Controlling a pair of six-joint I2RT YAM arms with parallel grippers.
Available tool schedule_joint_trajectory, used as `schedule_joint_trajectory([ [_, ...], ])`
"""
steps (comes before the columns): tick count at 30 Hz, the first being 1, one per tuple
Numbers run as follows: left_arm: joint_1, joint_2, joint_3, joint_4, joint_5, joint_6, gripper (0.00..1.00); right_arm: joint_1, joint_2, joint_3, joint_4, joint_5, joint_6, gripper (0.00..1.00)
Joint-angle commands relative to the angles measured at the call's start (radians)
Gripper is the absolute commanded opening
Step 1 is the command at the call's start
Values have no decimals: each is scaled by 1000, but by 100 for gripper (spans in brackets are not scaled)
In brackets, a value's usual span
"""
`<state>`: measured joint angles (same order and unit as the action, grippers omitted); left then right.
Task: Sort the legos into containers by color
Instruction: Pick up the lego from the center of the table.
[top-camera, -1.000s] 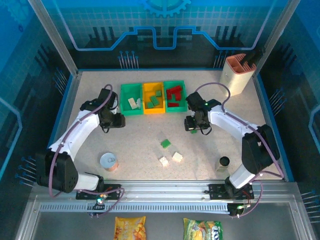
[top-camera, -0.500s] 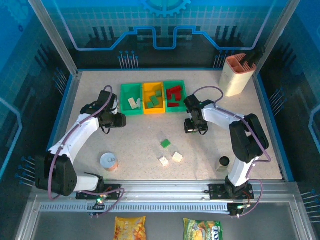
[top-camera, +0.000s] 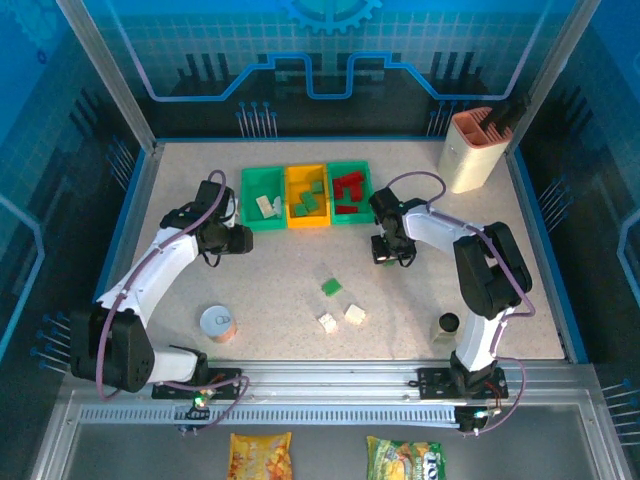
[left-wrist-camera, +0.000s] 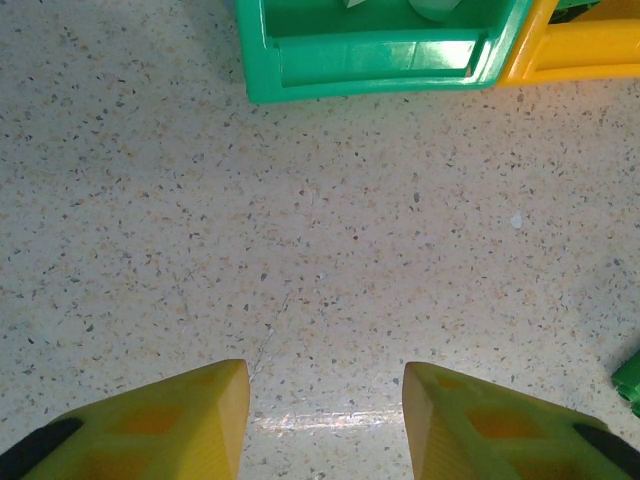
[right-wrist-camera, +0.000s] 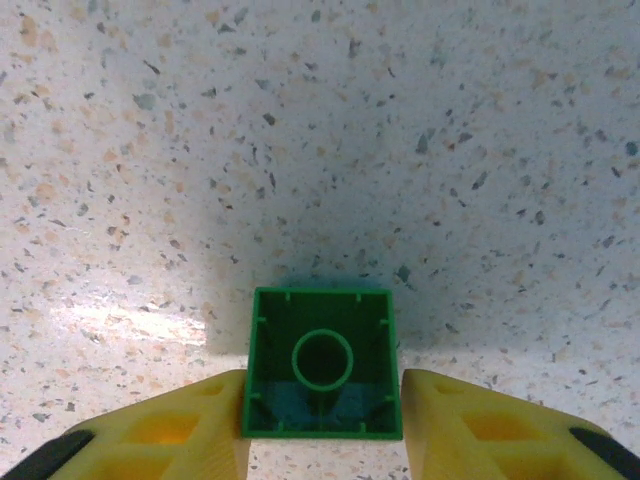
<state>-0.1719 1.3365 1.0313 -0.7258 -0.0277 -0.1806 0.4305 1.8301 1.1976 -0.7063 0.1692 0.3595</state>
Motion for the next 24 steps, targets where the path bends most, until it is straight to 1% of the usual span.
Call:
schedule_joint_trajectory([
  [1, 12, -22, -8, 8, 23, 18, 46, -10, 12, 26, -2, 6, -8, 40],
  [7, 12, -20, -7, 11, 29, 18, 45, -10, -9, 19, -11, 4, 2, 33],
  [12, 12, -20, -5, 12, 28, 19, 45, 2, -48, 34, -39, 10, 12, 32],
  [17, 14, -23, -2, 15, 28, 21, 46, 39, -68, 93, -81, 14, 28, 32],
  [24, 20, -29, 0, 14, 32, 21, 46, 117, -31, 240, -111, -2, 64, 31],
])
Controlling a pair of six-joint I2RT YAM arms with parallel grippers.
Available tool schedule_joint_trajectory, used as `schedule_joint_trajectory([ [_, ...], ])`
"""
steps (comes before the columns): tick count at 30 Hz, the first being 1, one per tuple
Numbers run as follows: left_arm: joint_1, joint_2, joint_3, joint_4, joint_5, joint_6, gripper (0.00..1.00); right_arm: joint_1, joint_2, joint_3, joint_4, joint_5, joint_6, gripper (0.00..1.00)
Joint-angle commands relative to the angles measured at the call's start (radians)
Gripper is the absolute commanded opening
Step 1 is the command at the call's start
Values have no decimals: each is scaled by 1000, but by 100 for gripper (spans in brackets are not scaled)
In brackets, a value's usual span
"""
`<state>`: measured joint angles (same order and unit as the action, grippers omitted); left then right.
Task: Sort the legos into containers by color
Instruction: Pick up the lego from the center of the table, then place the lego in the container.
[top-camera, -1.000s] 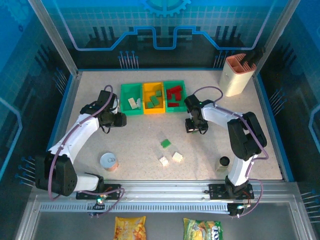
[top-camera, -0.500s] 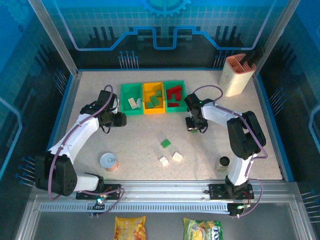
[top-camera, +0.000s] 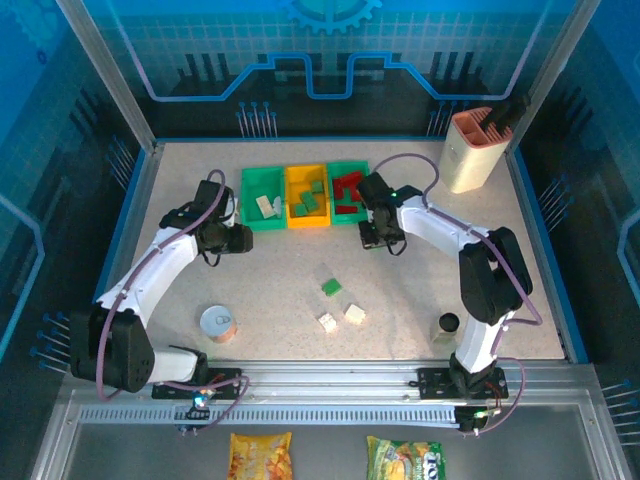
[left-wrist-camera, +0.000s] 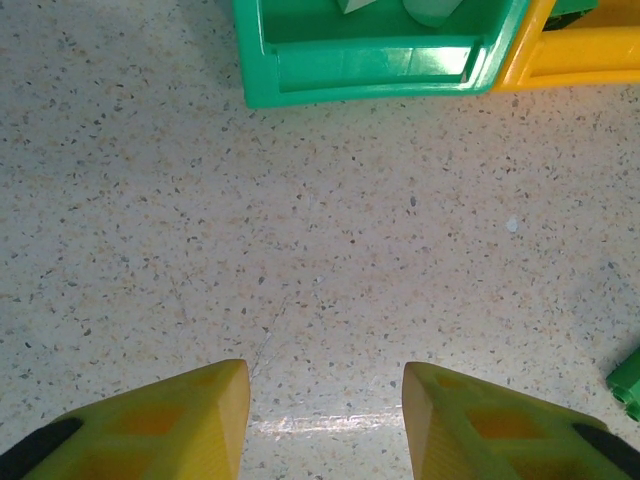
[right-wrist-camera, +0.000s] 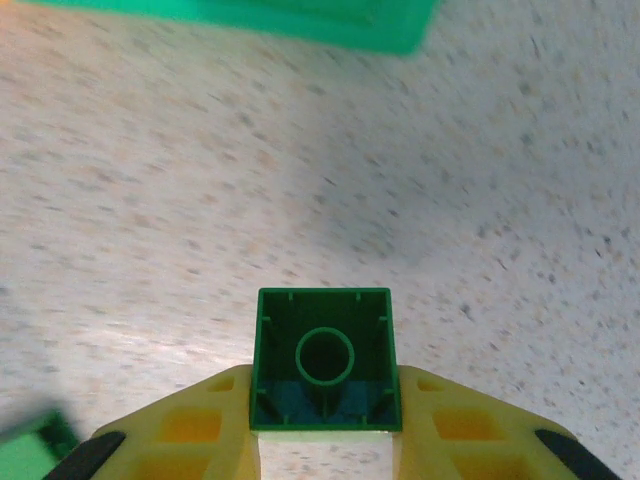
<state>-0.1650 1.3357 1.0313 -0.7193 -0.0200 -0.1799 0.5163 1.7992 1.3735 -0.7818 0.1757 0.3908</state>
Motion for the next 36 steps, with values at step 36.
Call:
schedule_joint_trajectory([
  [36, 21, -38, -8, 18, 66, 13, 46, 117, 608, 808, 256, -58, 157, 29],
])
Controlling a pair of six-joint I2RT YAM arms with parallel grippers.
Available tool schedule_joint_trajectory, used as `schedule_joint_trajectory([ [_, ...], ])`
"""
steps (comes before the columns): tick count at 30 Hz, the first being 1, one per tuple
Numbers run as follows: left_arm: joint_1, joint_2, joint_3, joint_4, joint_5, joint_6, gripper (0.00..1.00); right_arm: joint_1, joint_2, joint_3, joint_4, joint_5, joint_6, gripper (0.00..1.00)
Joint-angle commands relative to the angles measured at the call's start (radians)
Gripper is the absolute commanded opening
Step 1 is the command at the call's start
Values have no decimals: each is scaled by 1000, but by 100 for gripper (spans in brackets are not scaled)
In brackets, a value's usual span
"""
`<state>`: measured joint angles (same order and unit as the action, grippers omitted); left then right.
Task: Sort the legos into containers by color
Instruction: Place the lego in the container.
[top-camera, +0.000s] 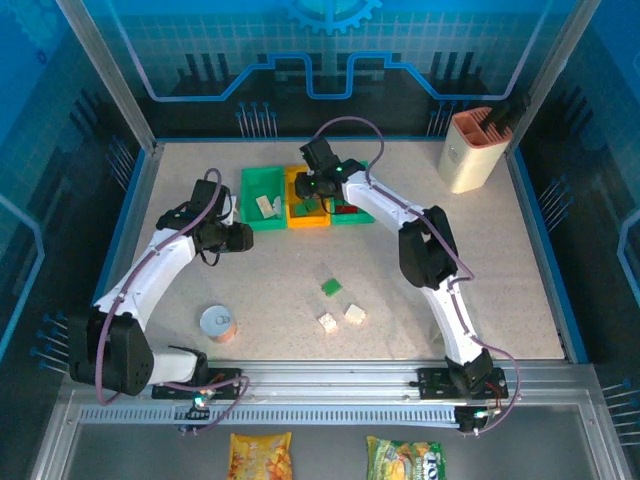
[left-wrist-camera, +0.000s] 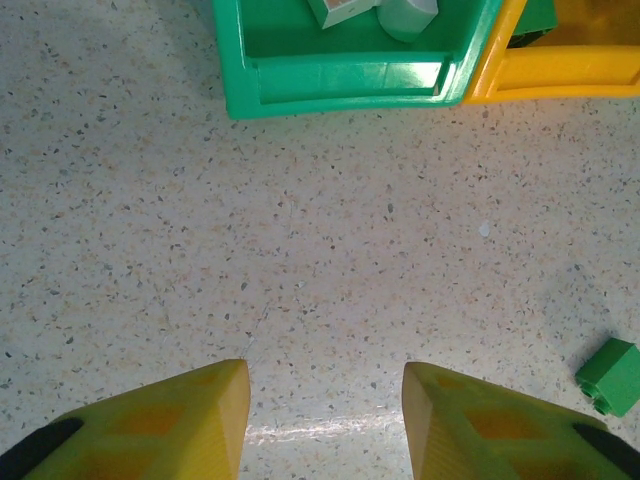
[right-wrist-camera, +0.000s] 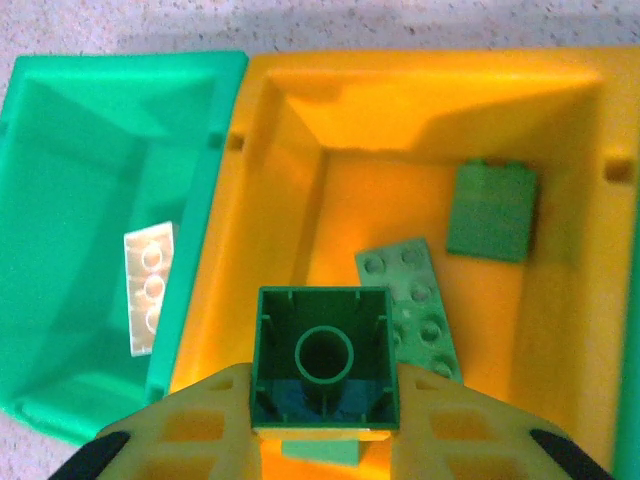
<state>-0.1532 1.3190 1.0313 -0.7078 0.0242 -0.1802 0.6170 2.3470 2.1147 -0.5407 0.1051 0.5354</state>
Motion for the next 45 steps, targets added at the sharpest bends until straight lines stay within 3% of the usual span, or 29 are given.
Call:
schedule_joint_trajectory([
  [1, 8, -21, -8, 6, 22, 13, 46, 16, 78, 88, 11, 17, 12, 29],
  [5, 9, -20, -10, 7, 25, 13, 46, 8, 141, 169, -5, 15, 25, 32],
  [11, 9, -17, -8, 6, 26, 12, 46, 6, 133, 184, -4, 14, 23, 46],
  [29, -8, 3, 11, -16, 63, 1, 46, 10, -281, -180, 6, 37, -61, 49],
  [35, -98, 26, 59, -74, 37, -31, 47, 3, -449, -371, 7, 43, -70, 49],
  [45, -364, 132, 148, -114, -24, -122, 48, -57, -709, -690, -2, 62, -58, 49],
])
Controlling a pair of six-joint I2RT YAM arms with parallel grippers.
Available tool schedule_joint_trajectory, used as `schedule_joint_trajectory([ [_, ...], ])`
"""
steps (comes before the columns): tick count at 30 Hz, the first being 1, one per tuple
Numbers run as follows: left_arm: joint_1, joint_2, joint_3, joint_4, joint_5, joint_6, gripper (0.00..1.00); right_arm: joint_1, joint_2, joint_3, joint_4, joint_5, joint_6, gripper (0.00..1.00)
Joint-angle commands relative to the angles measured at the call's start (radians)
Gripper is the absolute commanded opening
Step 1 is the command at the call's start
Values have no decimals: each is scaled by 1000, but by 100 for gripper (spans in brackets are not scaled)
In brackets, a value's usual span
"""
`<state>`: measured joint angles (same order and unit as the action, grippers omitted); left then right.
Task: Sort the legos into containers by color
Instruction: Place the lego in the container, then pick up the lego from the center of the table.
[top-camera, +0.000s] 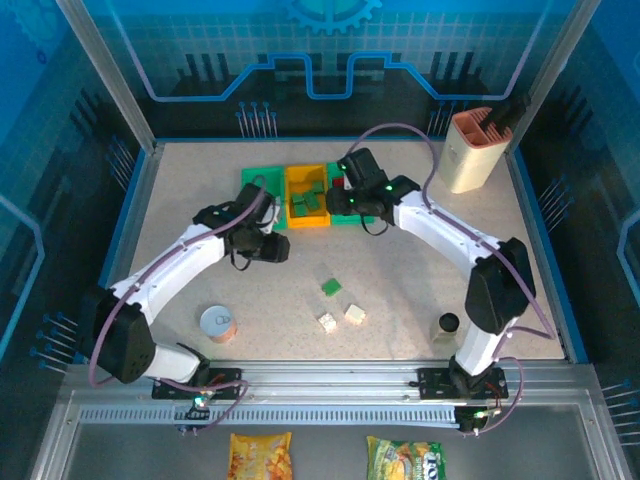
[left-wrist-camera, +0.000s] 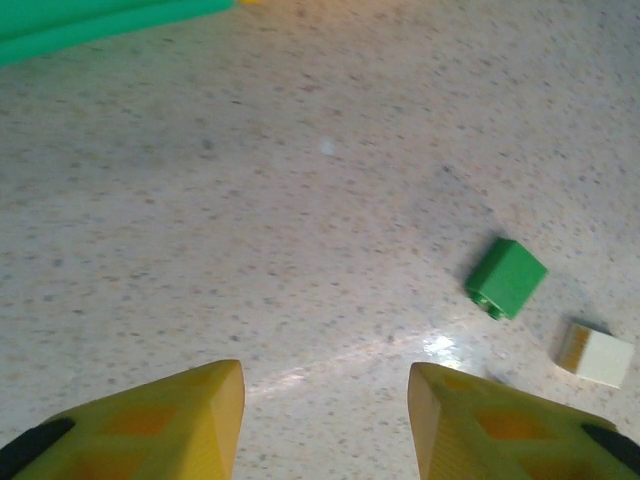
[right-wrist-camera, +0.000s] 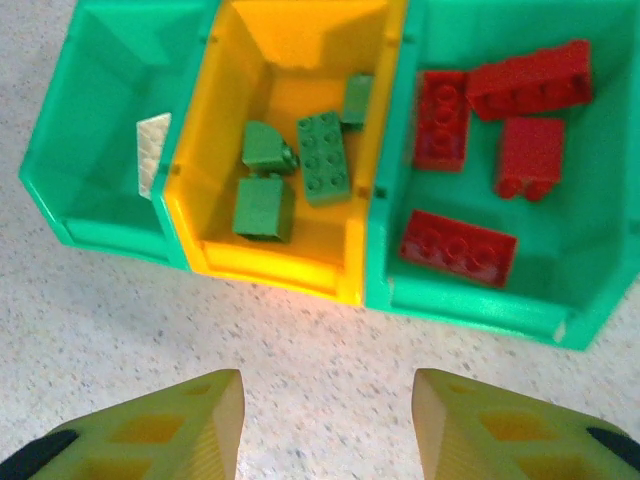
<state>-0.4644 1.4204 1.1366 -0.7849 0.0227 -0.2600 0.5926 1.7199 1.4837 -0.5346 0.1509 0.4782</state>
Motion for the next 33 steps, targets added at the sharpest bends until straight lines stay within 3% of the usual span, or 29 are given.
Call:
schedule_joint_trajectory([
  [1, -77, 43, 51, -36, -29, -41, 48, -42, -104, -85, -8, 14, 1, 49],
  [5, -183, 110, 91, -30, -66, -4, 49, -88, -199, -194, -8, 10, -5, 49],
  [12, -320, 241, 161, -13, -89, 173, 51, -175, -331, -320, -29, -4, -28, 49],
  [21, -384, 448, 315, -91, -110, 255, 55, -261, -453, -393, -89, -11, -60, 49],
  [33, -408, 614, 447, -191, -123, 277, 58, -299, -547, -437, -143, 3, -72, 49],
])
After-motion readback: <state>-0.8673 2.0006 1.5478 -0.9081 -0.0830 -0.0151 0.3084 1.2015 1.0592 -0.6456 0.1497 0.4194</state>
